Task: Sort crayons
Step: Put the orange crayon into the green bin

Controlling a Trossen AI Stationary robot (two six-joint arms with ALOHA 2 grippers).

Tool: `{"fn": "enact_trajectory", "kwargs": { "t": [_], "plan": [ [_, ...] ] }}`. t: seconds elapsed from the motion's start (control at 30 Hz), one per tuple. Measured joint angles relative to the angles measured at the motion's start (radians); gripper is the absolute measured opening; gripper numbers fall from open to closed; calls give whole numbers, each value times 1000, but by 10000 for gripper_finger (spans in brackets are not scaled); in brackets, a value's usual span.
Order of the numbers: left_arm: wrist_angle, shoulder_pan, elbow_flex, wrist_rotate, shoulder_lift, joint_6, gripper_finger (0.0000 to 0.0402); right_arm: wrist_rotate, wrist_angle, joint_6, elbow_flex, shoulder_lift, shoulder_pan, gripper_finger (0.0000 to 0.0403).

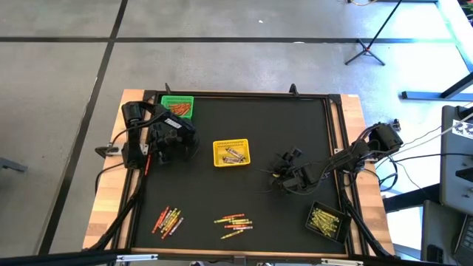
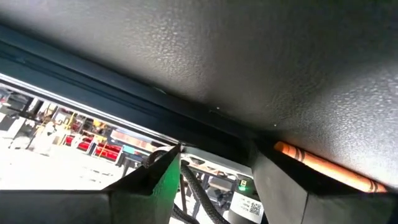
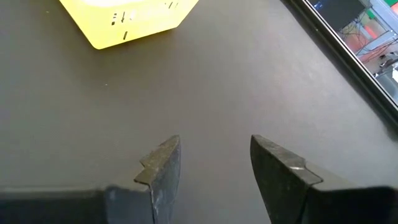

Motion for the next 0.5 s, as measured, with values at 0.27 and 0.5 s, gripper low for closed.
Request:
{"fn": "enact_trajectory", "kwargs": {
  "t": [0.27,0.5],
  "plan": [
    [-15,-22,12,41,0,35,178,0,0,-1,0,0,0,192],
    [-34,-58,36,258,-60,37,178,-2,4,-1,0,0,0,192]
  ]
}}
